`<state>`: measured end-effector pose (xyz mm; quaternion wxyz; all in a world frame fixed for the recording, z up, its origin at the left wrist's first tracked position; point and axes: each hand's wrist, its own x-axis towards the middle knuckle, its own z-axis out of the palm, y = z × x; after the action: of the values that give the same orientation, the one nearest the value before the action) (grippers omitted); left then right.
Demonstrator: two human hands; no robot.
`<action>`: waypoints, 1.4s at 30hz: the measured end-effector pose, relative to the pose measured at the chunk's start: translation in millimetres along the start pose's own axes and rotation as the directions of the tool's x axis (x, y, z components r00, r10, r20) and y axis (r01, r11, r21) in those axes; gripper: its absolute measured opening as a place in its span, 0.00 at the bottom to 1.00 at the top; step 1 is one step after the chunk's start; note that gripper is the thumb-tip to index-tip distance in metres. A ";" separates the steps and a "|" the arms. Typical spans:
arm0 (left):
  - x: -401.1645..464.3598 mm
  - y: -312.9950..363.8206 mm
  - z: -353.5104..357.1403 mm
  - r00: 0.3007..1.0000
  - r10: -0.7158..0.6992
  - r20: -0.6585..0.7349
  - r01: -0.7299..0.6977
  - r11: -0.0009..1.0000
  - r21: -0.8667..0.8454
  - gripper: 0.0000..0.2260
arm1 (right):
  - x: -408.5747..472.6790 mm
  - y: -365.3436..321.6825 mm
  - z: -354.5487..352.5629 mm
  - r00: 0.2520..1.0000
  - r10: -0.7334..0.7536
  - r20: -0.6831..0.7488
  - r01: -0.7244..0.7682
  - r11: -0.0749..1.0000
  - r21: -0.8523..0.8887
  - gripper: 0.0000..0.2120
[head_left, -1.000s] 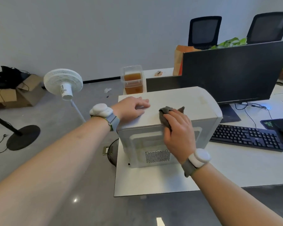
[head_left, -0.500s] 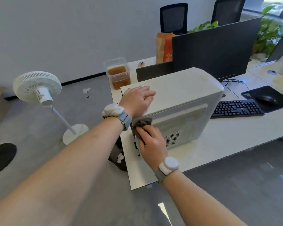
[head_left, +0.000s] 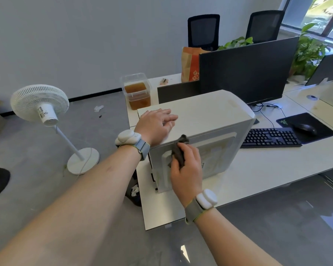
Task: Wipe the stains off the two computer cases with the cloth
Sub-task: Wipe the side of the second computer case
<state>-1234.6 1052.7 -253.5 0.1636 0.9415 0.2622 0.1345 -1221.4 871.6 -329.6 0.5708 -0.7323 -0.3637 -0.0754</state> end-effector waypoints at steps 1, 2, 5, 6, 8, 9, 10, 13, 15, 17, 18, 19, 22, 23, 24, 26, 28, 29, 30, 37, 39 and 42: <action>-0.1 -0.4 0.1 1.000 0.000 0.001 0.000 1.000 0.002 0.16 | 3.2 4.4 -0.2 0.997 -0.051 0.049 0.054 0.997 -0.056 0.18; 0.0 -0.6 0.5 1.000 0.004 0.001 -0.004 1.000 0.001 0.16 | 3.4 10.7 -0.3 0.987 -0.121 0.106 0.132 0.985 -0.109 0.19; 0.8 -1.4 1.2 1.000 0.006 0.004 -0.006 1.000 0.006 0.17 | 12.7 32.7 -11.8 0.962 -0.219 0.161 0.246 0.954 -0.171 0.18; 1.2 -2.0 1.1 1.000 0.007 0.010 -0.008 1.000 0.010 0.17 | 19.9 38.2 -17.6 0.981 -0.160 0.106 0.176 0.972 -0.157 0.17; 0.7 -2.1 2.0 1.000 0.014 0.014 -0.015 1.000 0.021 0.17 | 37.2 43.1 -30.2 0.995 0.093 -0.030 -0.095 0.990 -0.104 0.15; 0.9 -1.7 2.2 1.000 0.017 0.010 -0.018 0.999 0.027 0.17 | 45.1 43.0 -33.8 0.970 0.230 -0.083 -0.235 0.970 -0.067 0.14; 0.6 -0.8 2.2 1.000 0.018 0.009 -0.018 0.999 0.032 0.17 | 48.4 42.2 -33.2 0.937 0.329 -0.121 -0.335 0.941 -0.038 0.13; 1.4 1.3 -0.5 1.000 0.000 0.019 -0.001 1.000 0.030 0.16 | 35.6 23.1 -17.2 0.937 0.322 -0.135 -0.327 0.945 -0.016 0.13; 1.8 2.7 -0.5 0.999 -0.004 0.036 0.002 0.999 0.032 0.16 | 15.1 9.9 -5.6 0.986 0.166 0.029 -0.165 0.986 -0.038 0.13; 0.3 1.4 -2.6 0.999 -0.014 0.047 0.013 1.000 0.026 0.16 | 4.4 1.7 1.5 0.971 0.072 0.229 -0.068 0.997 -0.028 0.15; 1.1 7.3 -4.4 0.998 -0.014 0.061 0.013 1.000 0.020 0.16 | 6.7 3.3 -4.0 0.965 0.070 0.253 -0.068 0.998 -0.018 0.15; 2.6 11.4 -7.4 0.997 -0.029 0.069 0.029 1.000 0.007 0.16 | 12.3 3.7 -11.1 0.969 0.095 0.229 -0.098 0.995 0.002 0.15; 10.8 26.1 -13.6 0.991 -0.121 0.061 0.120 0.993 0.020 0.17 | 40.2 18.1 -43.2 0.932 0.363 0.011 -0.360 0.917 0.172 0.13; 14.8 35.5 -9.9 0.989 -0.151 0.014 0.150 0.988 0.040 0.17 | 54.4 28.9 -61.5 0.868 0.491 -0.078 -0.458 0.851 0.256 0.13; 16.8 43.6 -4.1 0.983 -0.174 -0.051 0.177 0.981 0.077 0.16 | 67.0 41.4 -78.1 0.790 0.598 -0.133 -0.529 0.776 0.344 0.12; 13.1 50.7 7.0 0.974 -0.174 -0.146 0.199 0.963 0.180 0.11 | 84.2 60.9 -95.9 0.687 0.707 -0.166 -0.583 0.673 0.455 0.12; 11.7 54.0 15.1 0.979 -0.133 -0.154 0.172 0.948 0.269 0.08 | 91.1 75.3 -98.7 0.679 0.720 -0.139 -0.617 0.663 0.423 0.15; 12.1 53.7 15.8 0.981 -0.121 -0.153 0.161 0.945 0.284 0.08 | 91.1 79.1 -94.7 0.699 0.705 -0.117 -0.633 0.687 0.357 0.17; 13.4 53.2 15.9 0.981 -0.113 -0.158 0.155 0.945 0.289 0.07 | 88.6 82.5 -89.8 0.730 0.676 -0.104 -0.632 0.724 0.276 0.19; 14.8 50.7 18.0 0.979 -0.109 -0.174 0.155 0.947 0.282 0.07 | 57.1 102.7 -96.1 0.710 0.703 0.050 -0.677 0.661 0.325 0.15; 14.8 50.4 18.0 0.978 -0.113 -0.175 0.159 0.948 0.276 0.07 | 67.3 108.4 -103.0 0.620 0.784 -0.023 -0.675 0.548 0.495 0.14; 14.9 51.4 18.5 0.977 -0.117 -0.177 0.164 0.946 0.280 0.07 | 80.3 97.4 -92.9 0.639 0.769 -0.003 -0.650 0.542 0.533 0.12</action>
<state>-1193.0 1014.7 -248.5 0.0103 0.9205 0.3580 0.1564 -1074.7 816.5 -332.3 0.7542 -0.6332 0.0316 0.1710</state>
